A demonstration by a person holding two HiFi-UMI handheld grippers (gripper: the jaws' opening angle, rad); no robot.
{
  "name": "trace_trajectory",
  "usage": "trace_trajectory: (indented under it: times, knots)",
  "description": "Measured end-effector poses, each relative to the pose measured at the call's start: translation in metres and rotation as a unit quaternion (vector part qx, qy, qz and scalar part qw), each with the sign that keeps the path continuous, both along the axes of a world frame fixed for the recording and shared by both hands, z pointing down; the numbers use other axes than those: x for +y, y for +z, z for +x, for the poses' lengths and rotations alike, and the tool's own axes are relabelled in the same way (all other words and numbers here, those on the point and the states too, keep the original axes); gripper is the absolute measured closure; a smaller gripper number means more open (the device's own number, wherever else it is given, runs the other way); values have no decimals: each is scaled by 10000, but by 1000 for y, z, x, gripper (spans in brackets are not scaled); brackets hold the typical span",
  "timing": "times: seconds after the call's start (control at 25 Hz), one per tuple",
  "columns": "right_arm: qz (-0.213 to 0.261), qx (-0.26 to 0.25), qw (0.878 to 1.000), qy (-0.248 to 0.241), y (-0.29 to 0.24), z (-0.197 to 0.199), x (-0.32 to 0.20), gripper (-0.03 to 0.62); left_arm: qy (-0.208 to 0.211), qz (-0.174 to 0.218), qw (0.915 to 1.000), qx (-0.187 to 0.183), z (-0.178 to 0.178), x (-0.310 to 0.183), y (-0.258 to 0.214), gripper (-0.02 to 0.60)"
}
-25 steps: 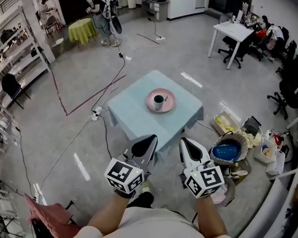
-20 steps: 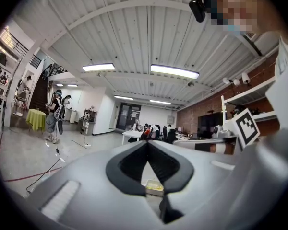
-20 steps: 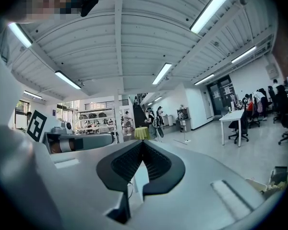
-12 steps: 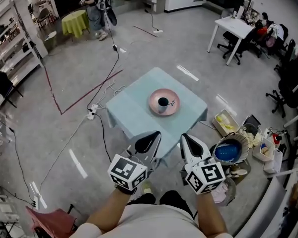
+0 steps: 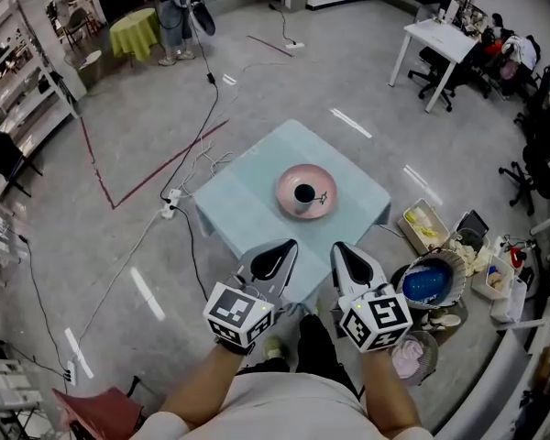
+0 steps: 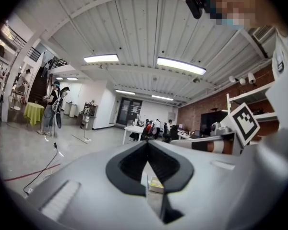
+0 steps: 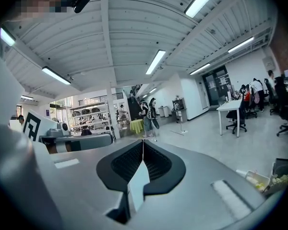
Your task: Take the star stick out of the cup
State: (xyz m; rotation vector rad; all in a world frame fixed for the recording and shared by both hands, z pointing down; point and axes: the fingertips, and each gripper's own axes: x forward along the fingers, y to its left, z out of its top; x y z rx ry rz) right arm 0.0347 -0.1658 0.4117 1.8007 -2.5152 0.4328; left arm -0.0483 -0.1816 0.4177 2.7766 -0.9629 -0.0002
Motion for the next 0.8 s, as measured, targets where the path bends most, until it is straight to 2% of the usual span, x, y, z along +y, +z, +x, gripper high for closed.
trace_trajectory:
  times: [0.32, 0.56, 0.8]
  knots:
    - [-538, 121, 9984, -160, 44, 34, -76, 579, -260, -280, 9992, -86, 29, -67, 37, 577]
    - [-998, 41, 9948, -219, 95, 62, -126, 574, -304, -397, 9985, -206, 65, -111, 74, 577]
    - [-1496, -69, 9881, -347, 148, 76, -161, 556, -482, -619, 9963, -344, 80, -141, 108, 577]
